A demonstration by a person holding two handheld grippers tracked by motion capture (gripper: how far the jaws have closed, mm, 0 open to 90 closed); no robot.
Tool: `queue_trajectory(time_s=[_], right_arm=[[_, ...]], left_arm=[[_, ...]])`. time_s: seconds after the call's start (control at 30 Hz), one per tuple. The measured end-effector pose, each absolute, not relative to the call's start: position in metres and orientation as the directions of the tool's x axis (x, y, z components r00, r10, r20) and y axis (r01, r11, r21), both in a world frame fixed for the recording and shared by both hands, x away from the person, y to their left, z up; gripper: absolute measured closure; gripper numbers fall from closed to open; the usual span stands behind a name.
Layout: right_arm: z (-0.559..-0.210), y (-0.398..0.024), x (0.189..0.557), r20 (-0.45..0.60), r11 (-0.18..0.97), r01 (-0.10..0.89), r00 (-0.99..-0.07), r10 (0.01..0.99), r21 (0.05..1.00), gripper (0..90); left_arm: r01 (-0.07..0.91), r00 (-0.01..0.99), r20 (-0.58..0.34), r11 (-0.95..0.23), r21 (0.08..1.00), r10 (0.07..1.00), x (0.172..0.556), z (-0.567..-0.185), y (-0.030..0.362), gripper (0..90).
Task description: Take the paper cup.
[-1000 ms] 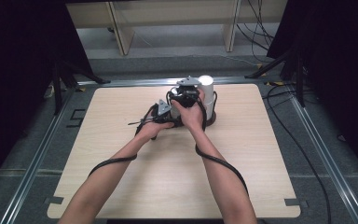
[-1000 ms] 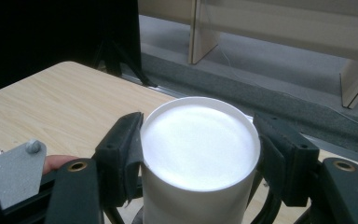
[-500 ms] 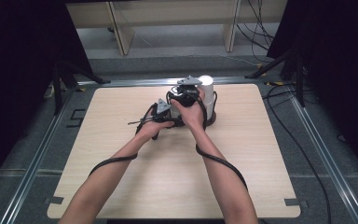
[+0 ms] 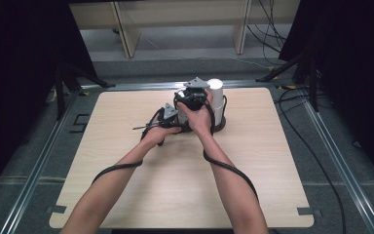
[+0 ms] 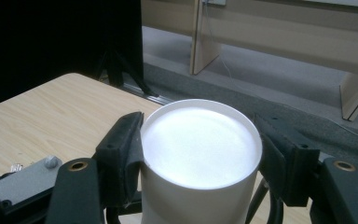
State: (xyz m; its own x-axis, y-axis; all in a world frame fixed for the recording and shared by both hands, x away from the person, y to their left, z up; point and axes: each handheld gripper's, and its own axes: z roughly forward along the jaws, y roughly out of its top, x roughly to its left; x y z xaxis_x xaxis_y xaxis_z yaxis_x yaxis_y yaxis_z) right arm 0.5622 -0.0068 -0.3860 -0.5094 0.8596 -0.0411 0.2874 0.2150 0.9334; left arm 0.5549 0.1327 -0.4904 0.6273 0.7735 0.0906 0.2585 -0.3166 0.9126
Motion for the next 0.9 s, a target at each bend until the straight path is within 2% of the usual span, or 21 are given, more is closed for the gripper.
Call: queue_trajectory(time_s=[0.1,0.17,0.27,0.33,0.57,0.77,0.9], right_arm=[[-0.383,-0.008,0.563,-0.048,0.226,0.289,-0.515,0.856,0.930,36.3],[-0.379,-0.008,0.561,-0.013,0.196,0.310,-0.507,0.862,0.930,36.4],[-0.375,-0.011,0.561,-0.037,0.205,0.275,-0.513,0.857,0.939,36.4],[-0.373,-0.010,0.559,-0.005,0.175,0.288,-0.507,0.862,0.942,36.4],[-0.357,-0.011,0.552,-0.016,0.168,0.250,-0.514,0.858,0.954,36.5],[-0.346,-0.014,0.549,-0.017,0.159,0.229,-0.522,0.853,0.960,36.6],[-0.339,-0.015,0.546,-0.026,0.155,0.207,-0.517,0.856,0.966,36.6]], left_arm=[[0.254,0.626,0.104,-0.328,0.910,0.773,0.554,-0.490,0.132,23.7],[0.252,0.627,0.114,-0.340,0.906,0.770,0.554,-0.490,0.133,23.9],[0.246,0.629,0.114,-0.336,0.909,0.769,0.555,-0.491,0.133,23.7],[0.240,0.627,0.123,-0.341,0.909,0.769,0.555,-0.491,0.132,23.7],[0.228,0.620,0.127,-0.333,0.915,0.774,0.554,-0.490,0.131,22.9],[0.215,0.616,0.144,-0.342,0.915,0.774,0.550,-0.486,0.136,18.1],[0.218,0.604,0.121,-0.309,0.925,0.788,0.544,-0.484,0.139,14.3]])
